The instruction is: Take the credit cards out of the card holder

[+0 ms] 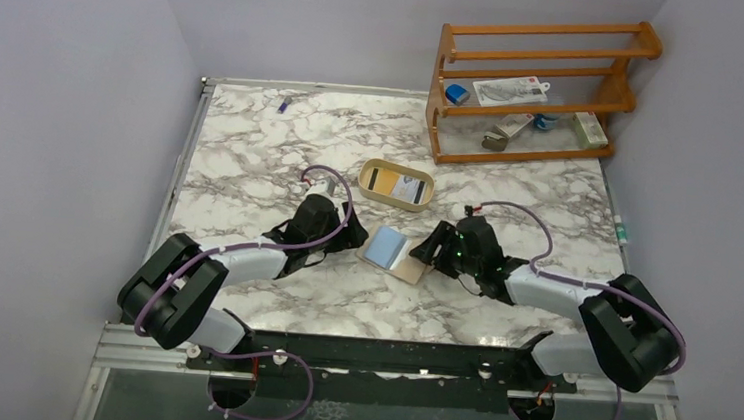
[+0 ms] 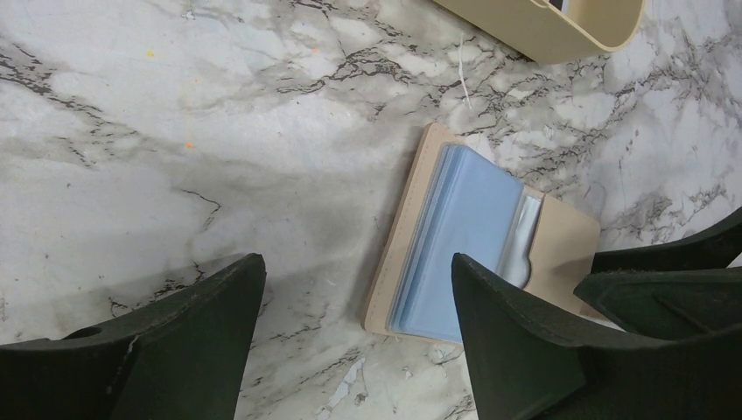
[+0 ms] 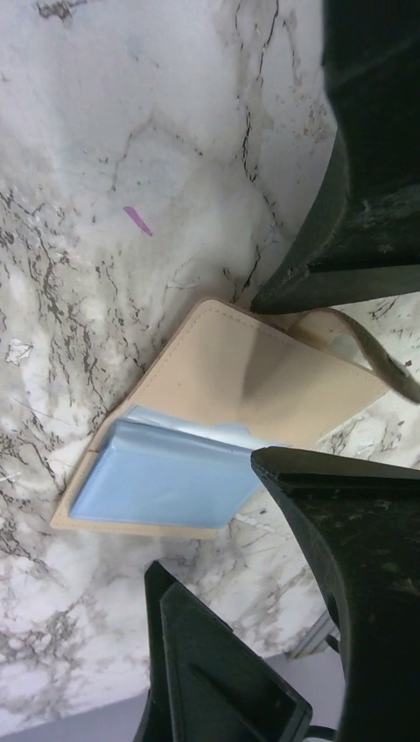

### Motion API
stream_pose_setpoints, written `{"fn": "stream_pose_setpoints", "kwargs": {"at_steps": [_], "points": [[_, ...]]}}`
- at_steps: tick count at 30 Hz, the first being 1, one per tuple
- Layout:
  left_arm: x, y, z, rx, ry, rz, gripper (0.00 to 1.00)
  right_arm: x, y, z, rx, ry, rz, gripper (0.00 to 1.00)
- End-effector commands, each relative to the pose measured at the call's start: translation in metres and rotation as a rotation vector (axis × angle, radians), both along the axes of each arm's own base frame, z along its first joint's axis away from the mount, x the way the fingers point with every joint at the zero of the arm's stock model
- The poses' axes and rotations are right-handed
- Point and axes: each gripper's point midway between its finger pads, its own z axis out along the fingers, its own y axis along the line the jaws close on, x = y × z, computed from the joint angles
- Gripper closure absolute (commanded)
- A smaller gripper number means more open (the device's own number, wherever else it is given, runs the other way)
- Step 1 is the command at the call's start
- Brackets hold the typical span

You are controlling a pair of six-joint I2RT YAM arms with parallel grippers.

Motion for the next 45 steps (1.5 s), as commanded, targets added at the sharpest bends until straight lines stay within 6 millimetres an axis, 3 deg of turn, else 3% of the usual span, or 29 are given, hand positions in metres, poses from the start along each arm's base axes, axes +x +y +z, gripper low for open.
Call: {"fn": "stream_pose_setpoints", "kwargs": {"at_steps": [1, 7, 10, 12, 14, 18, 24, 27, 34, 40, 45], "points": [[-0.012, 0.002, -0.014, 0.021, 0.043, -0.018, 0.21, -0.015, 0.008, -0.011, 0.124, 0.021, 0.007, 0.39], [-0.012, 0.003, -0.018, 0.023, 0.052, -0.015, 0.21, -0.015, 0.015, -0.017, 0.177, 0.018, 0.011, 0.59], [-0.016, -0.001, -0.020, 0.004, 0.065, -0.031, 0.21, -0.013, 0.017, -0.020, 0.185, 0.019, 0.010, 0.79], [-0.018, -0.001, -0.021, 0.000, 0.071, -0.033, 0.21, -0.013, 0.019, -0.021, 0.192, 0.022, 0.014, 0.98], [-0.019, -0.001, -0.022, -0.004, 0.073, -0.037, 0.21, -0.012, 0.024, -0.015, 0.214, 0.015, 0.029, 0.99], [-0.022, -0.005, -0.017, -0.035, 0.062, -0.060, 0.20, -0.007, 0.034, 0.019, 0.257, 0.010, 0.044, 0.99], [-0.041, -0.026, 0.006, -0.247, 0.095, -0.102, 0.19, 0.019, 0.044, 0.109, 0.271, -0.041, 0.016, 1.00], [-0.052, -0.031, 0.014, -0.330, 0.107, -0.104, 0.19, 0.023, 0.050, 0.137, 0.310, -0.059, 0.027, 0.99], [-0.062, -0.036, 0.035, -0.503, 0.111, -0.074, 0.19, 0.022, 0.071, 0.165, 0.433, -0.041, 0.087, 0.99], [-0.058, -0.031, 0.083, -0.761, -0.042, -0.040, 0.16, 0.018, 0.076, 0.205, 0.505, -0.116, 0.138, 0.99], [-0.067, -0.027, 0.118, -0.952, -0.138, -0.117, 0.17, 0.019, 0.066, 0.230, 0.526, -0.189, 0.135, 0.99]]}}
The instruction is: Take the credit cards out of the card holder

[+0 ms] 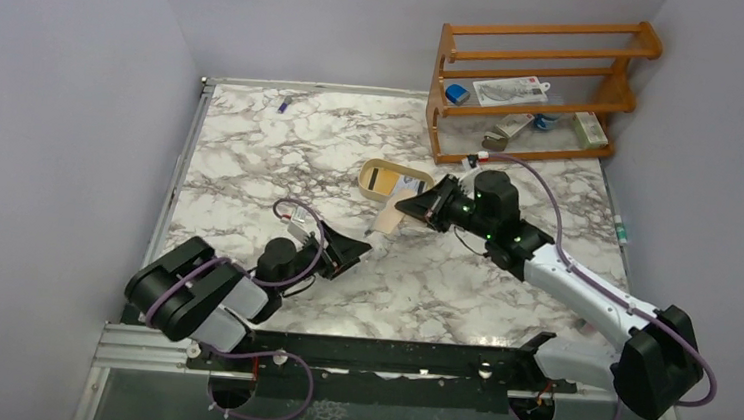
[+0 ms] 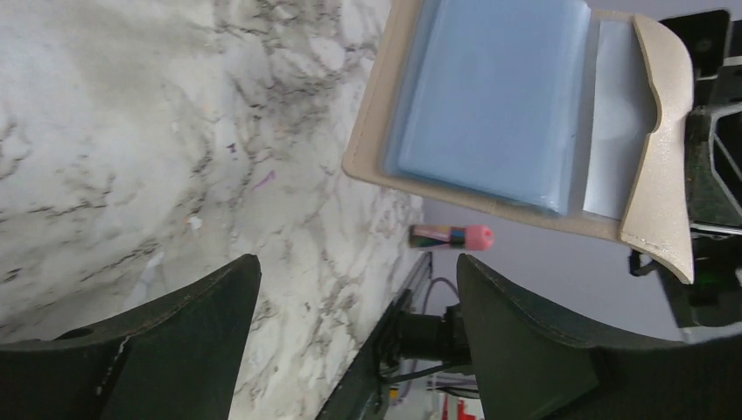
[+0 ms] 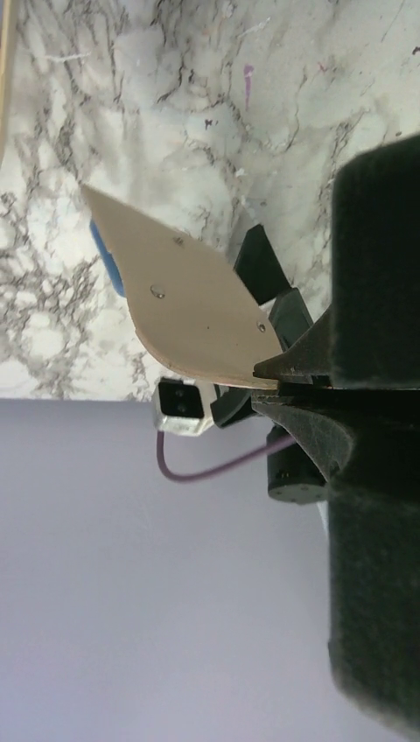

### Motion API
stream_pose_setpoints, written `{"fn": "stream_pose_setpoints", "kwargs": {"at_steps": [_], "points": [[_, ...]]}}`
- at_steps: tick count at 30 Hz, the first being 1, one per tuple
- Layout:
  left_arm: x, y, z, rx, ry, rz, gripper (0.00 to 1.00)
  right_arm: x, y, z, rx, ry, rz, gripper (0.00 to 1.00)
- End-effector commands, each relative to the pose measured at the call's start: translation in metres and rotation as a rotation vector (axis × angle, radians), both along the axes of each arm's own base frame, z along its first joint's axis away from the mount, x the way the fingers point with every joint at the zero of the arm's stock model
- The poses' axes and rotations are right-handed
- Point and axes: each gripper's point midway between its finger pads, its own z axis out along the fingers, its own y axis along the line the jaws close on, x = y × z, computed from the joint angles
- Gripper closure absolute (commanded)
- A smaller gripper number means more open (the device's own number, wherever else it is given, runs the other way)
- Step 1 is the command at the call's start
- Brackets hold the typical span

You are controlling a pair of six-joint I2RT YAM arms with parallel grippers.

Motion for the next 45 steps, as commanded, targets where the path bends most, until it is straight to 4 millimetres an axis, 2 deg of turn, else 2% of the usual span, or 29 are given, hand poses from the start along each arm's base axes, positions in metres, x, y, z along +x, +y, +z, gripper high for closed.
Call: {"fn": "stream_pose_setpoints", "kwargs": {"at_steps": [1, 4, 5, 10, 13, 18, 22, 26, 34, 45], "points": [[-0.001, -0.002, 0.072, -0.313, -0.178, -0.027, 0.17, -0.003, -0.003, 0.054, 0.102, -0.123, 0.028, 0.99], [0.008, 0.000, 0.056, -0.306, -0.124, 0.008, 0.19, -0.011, -0.004, 0.067, 0.173, -0.183, 0.052, 0.99], [0.011, 0.004, 0.058, -0.301, -0.142, 0.038, 0.19, -0.014, -0.005, 0.073, 0.202, -0.208, 0.056, 0.99], [0.025, 0.025, 0.106, -0.377, -0.298, 0.172, 0.19, -0.023, -0.012, 0.086, 0.274, -0.301, 0.057, 0.99], [0.036, 0.035, 0.124, -0.450, -0.303, 0.251, 0.18, -0.029, -0.011, 0.091, 0.323, -0.343, 0.078, 0.99], [0.054, 0.044, 0.138, -0.577, -0.240, 0.339, 0.18, -0.035, -0.009, 0.102, 0.401, -0.403, 0.119, 0.99], [0.062, 0.048, 0.132, -0.679, -0.121, 0.401, 0.18, -0.036, -0.004, 0.116, 0.432, -0.462, 0.153, 0.99], [0.065, 0.044, 0.134, -0.757, -0.057, 0.413, 0.18, -0.034, 0.001, 0.123, 0.449, -0.486, 0.179, 0.99], [0.072, 0.039, 0.157, -0.960, 0.030, 0.417, 0.18, -0.037, 0.008, 0.125, 0.476, -0.509, 0.236, 0.99], [0.074, 0.008, 0.155, -1.126, 0.220, 0.365, 0.19, -0.039, 0.010, 0.121, 0.486, -0.516, 0.256, 0.99]]}}
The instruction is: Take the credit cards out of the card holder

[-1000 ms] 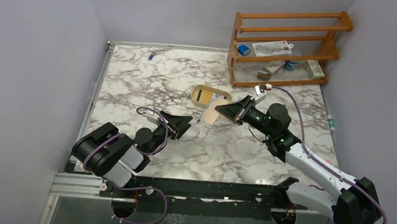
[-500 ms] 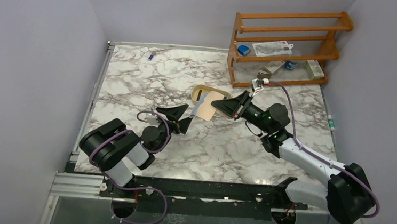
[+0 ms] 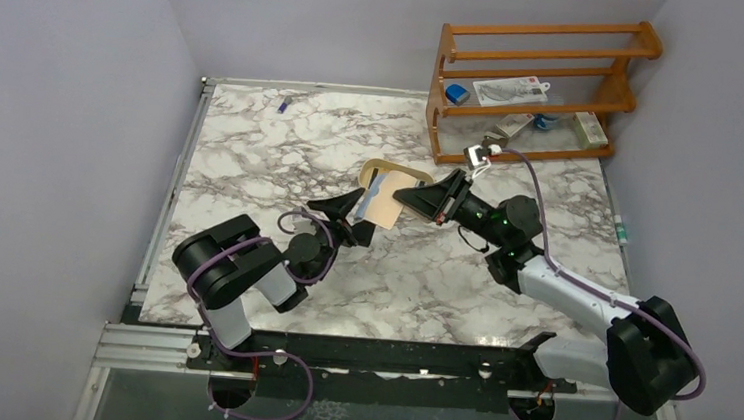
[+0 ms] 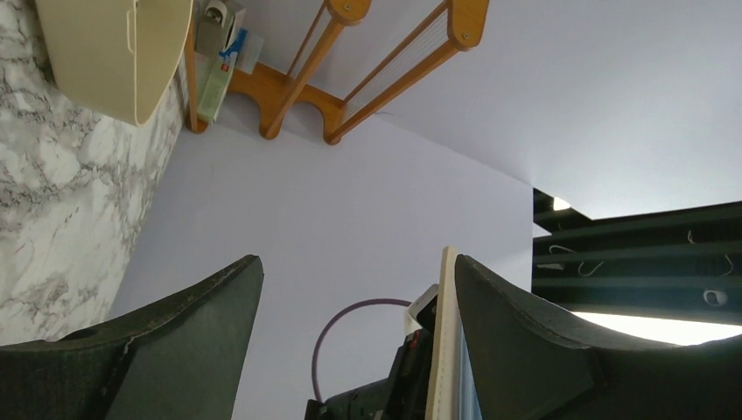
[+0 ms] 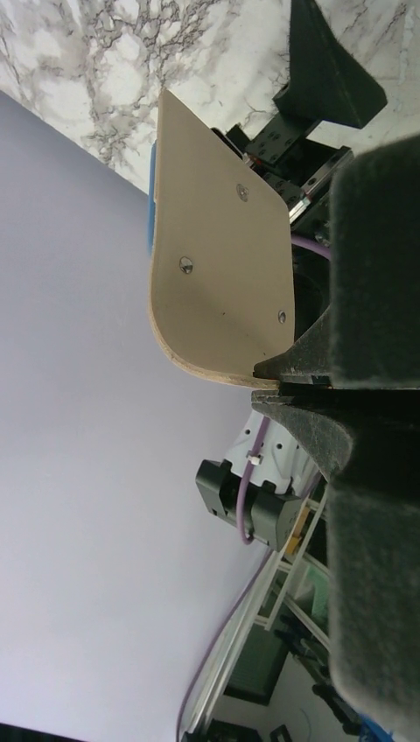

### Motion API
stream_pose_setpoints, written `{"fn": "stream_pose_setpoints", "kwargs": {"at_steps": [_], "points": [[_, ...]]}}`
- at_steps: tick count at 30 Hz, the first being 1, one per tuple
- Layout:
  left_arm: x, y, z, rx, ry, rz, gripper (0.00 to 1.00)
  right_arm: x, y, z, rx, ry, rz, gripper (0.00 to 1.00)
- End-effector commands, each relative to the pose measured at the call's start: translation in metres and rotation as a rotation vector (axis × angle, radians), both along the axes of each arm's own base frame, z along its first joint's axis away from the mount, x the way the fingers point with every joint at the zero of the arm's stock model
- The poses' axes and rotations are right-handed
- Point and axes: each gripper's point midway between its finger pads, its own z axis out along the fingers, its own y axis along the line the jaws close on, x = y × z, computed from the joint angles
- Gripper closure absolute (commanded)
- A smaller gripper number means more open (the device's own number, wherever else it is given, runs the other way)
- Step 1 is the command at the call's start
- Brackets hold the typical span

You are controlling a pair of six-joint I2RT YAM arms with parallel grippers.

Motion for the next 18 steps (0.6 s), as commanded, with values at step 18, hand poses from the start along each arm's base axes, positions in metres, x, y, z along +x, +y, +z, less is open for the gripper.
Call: {"fn": "stream_pose_setpoints", "kwargs": {"at_steps": [18], "points": [[-0.018, 0.031, 0.094, -0.455, -0.143, 0.042, 0.45, -0.008, -0.004, 0.002, 0.035, -0.072, 0.017, 0.99]]}}
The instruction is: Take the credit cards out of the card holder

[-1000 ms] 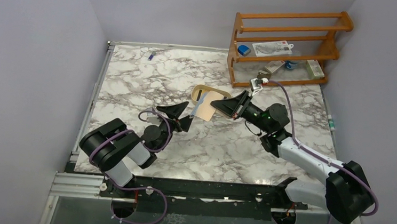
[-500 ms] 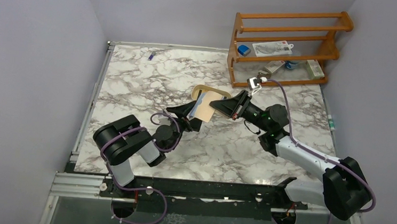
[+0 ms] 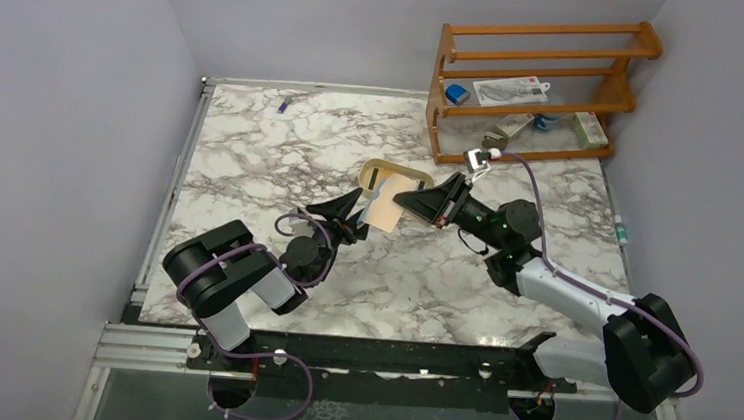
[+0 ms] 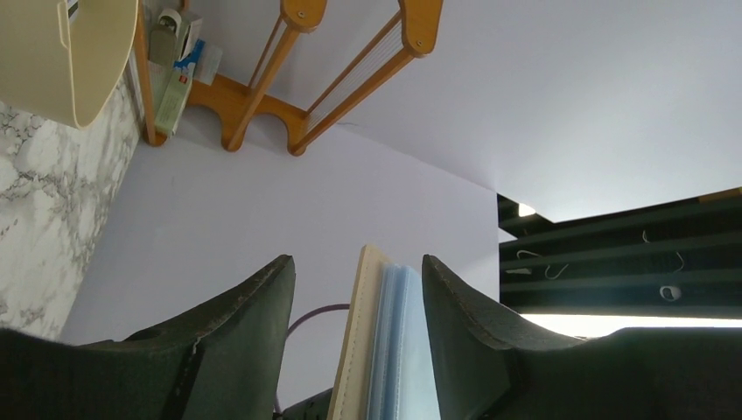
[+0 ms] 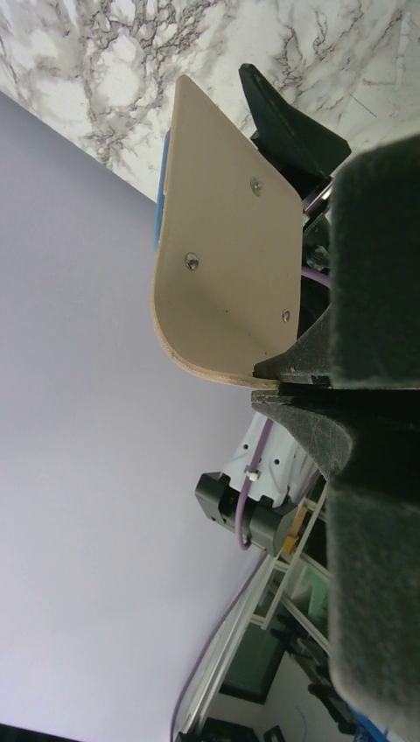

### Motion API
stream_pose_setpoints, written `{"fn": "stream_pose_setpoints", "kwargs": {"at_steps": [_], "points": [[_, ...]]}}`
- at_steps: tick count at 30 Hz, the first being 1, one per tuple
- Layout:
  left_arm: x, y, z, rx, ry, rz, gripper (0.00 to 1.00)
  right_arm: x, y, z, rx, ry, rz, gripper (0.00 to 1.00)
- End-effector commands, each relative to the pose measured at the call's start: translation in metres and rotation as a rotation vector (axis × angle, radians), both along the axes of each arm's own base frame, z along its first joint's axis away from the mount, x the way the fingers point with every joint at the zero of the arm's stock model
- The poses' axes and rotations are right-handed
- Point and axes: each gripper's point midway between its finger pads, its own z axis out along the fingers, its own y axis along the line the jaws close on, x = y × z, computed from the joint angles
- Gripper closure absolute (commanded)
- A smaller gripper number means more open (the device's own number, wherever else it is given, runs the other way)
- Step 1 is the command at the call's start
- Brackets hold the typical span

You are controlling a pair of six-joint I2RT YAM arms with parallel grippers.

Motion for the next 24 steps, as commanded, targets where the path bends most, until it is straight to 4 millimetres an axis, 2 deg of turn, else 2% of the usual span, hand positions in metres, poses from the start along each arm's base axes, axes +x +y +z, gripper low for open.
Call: {"fn": "stream_pose_setpoints", "kwargs": {"at_steps": [1, 3, 8, 15, 20, 24], "points": [[-0.015, 0.028, 0.076, -0.395, -0.133, -0.014, 0.47, -0.006, -0.004, 0.008, 0.027, -0.061, 0.007, 0.99], [-0.015, 0.028, 0.077, -0.397, -0.136, -0.013, 0.53, -0.006, -0.004, 0.005, 0.025, -0.059, 0.007, 0.99], [-0.015, 0.028, 0.077, -0.396, -0.135, -0.016, 0.78, -0.007, -0.004, -0.002, 0.020, -0.051, 0.011, 0.99], [-0.017, 0.031, 0.080, -0.406, -0.140, -0.011, 0.99, -0.009, -0.004, -0.009, 0.016, -0.040, 0.016, 0.99], [-0.019, 0.036, 0.081, -0.391, -0.150, 0.001, 1.00, -0.010, -0.007, -0.015, 0.006, -0.033, 0.017, 0.99], [-0.020, 0.050, 0.084, -0.335, -0.191, 0.031, 1.00, -0.010, -0.013, -0.034, -0.029, -0.004, 0.016, 0.99]]}}
